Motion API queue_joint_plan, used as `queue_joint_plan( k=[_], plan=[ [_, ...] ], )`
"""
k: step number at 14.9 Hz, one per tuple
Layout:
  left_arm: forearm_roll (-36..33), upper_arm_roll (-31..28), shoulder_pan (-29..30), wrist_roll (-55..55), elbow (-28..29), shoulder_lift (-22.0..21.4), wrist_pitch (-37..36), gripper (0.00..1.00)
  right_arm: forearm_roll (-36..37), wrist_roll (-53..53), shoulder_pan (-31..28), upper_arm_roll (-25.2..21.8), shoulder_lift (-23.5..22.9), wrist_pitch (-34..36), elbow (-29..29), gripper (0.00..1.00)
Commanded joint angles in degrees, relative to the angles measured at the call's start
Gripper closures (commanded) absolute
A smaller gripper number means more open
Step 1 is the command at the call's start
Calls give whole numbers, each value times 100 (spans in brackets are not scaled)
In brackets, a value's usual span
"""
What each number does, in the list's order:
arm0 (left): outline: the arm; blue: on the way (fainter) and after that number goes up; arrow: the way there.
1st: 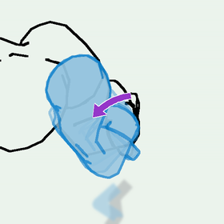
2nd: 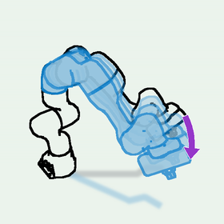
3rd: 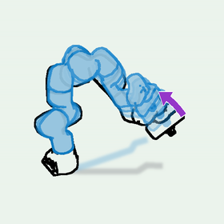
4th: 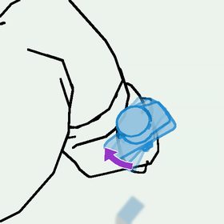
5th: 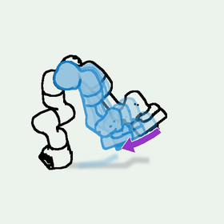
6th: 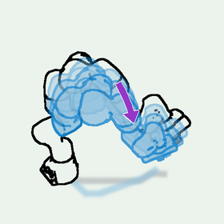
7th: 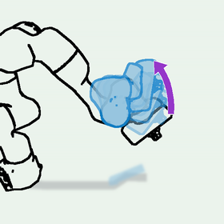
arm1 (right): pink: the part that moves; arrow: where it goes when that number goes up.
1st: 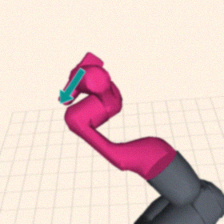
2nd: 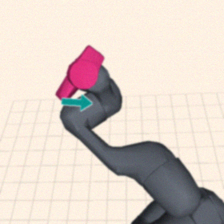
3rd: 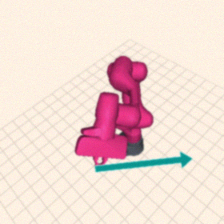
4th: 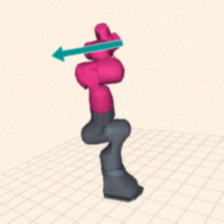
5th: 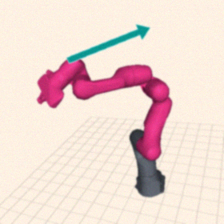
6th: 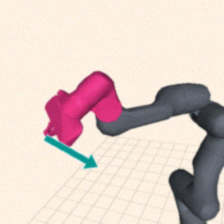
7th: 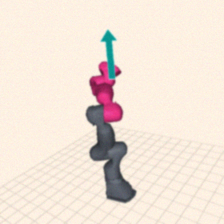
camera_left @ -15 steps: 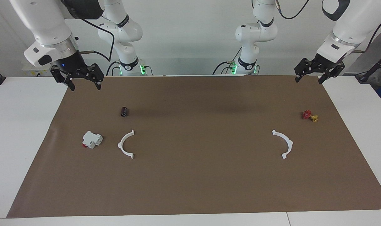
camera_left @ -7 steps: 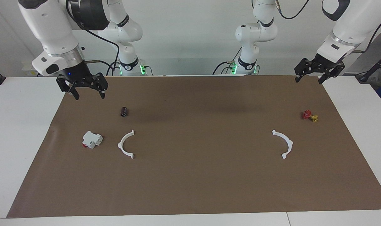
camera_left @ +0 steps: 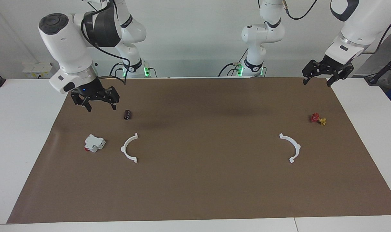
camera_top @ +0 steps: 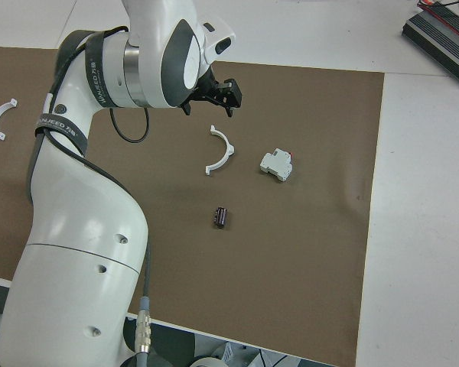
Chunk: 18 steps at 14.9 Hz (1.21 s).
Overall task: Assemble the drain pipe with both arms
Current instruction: 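Reach the right gripper to the nearer white half-ring and grasp it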
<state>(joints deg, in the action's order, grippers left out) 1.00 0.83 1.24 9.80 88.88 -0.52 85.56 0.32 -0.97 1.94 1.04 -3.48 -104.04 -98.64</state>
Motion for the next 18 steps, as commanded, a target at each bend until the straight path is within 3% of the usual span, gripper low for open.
queue_joint_plan(
  k=[1, 4, 11, 18],
  plan=[
    [32, 14, 52, 14, 200, -168, 84, 0, -50, -201, -19, 19, -64, -475, -427, 3],
    [32, 14, 52, 14, 200, -168, 84, 0, 29, -543, -1, 19, -170, -1090, -893, 6],
    [32, 14, 52, 14, 200, -168, 84, 0, 135, -852, 113, 11, -785, -2268, -1333, 16],
    [32, 14, 52, 14, 200, -159, 84, 0, 152, -1396, 192, 11, -1172, -2903, -1536, 26]
  ],
)
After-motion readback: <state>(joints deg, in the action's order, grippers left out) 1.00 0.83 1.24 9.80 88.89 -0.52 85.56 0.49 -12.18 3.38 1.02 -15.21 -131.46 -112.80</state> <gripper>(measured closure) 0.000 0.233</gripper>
